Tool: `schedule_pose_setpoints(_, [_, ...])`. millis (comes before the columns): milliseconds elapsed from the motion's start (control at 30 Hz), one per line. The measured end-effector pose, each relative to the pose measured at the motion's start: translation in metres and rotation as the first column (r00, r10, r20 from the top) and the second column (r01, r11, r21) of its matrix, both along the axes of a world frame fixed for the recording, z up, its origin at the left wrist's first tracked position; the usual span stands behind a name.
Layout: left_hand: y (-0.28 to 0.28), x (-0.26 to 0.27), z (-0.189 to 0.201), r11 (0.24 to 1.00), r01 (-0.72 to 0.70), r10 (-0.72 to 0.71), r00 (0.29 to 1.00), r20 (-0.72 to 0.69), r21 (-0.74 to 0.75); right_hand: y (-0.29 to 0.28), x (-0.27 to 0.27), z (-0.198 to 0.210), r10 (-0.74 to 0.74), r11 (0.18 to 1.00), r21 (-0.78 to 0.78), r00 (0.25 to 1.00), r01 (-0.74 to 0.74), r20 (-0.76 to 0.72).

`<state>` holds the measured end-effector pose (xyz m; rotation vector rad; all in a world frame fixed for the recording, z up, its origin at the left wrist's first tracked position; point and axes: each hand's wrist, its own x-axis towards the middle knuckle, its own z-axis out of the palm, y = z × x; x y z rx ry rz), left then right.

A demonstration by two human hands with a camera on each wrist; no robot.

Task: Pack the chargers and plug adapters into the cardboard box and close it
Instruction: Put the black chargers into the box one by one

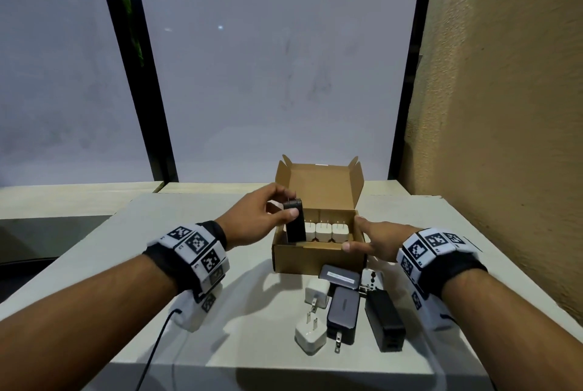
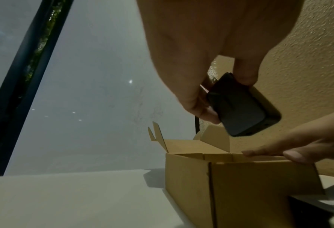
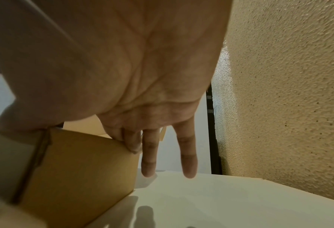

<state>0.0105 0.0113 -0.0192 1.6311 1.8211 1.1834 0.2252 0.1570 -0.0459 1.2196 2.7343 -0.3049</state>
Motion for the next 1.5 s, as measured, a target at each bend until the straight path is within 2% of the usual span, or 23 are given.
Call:
schedule_pose_setpoints(133, [0.028, 0.007, 0.004, 0.999, -0.050, 0.050, 0.981, -0.190, 0.008, -0.002, 0.003, 0.002, 0.007, 1.000, -0.015, 1.000, -0.007, -0.011])
schedule_pose_setpoints(300, [0.052, 0.010, -0.008, 0.998, -0.040, 0.023, 0.954, -0.298, -0.052, -0.003, 0.005, 0.002, 0.003, 1.000, -0.025, 1.000, -0.004, -0.026])
schedule_pose_setpoints(533, [0.062, 0.005, -0.017, 0.983, 0.014, -0.080, 0.929, -0.360, -0.182, -0.002, 0.006, 0.000, 0.016, 0.999, -0.037, 0.998, -0.019, -0.065])
schedule_pose_setpoints(767, [0.064, 0.009, -0.018, 0.978, 0.057, -0.128, 0.924, -0.361, -0.199, 0.000, 0.005, -0.001, 0.002, 0.999, -0.042, 1.000, -0.003, -0.029])
schedule_pose_setpoints(900, [0.067, 0.011, -0.023, 0.956, 0.065, -0.173, 0.912, -0.372, -0.286, -0.001, 0.005, -0.001, 0.002, 0.999, -0.043, 0.999, -0.004, -0.043])
schedule_pose_setpoints(1067, [0.066, 0.007, -0.032, 0.924, 0.028, -0.195, 0.892, -0.408, -0.381, -0.002, 0.005, 0.001, 0.010, 0.999, -0.040, 1.000, -0.012, -0.028])
schedule_pose_setpoints(1200, [0.066, 0.006, -0.034, 0.920, 0.018, -0.200, 0.880, -0.430, -0.392, -0.001, 0.005, 0.000, 0.015, 0.998, -0.057, 0.999, -0.017, -0.032])
schedule_pose_setpoints(1367, [0.066, 0.002, -0.033, 0.893, -0.135, -0.166, 0.789, -0.592, -0.430, -0.002, 0.004, 0.000, 0.009, 0.999, -0.040, 1.000, -0.010, -0.017])
schedule_pose_setpoints(1500, [0.067, -0.003, -0.042, 0.887, -0.156, -0.167, 0.768, -0.618, -0.434, -0.002, 0.004, -0.001, 0.005, 0.999, -0.048, 1.000, -0.007, -0.025])
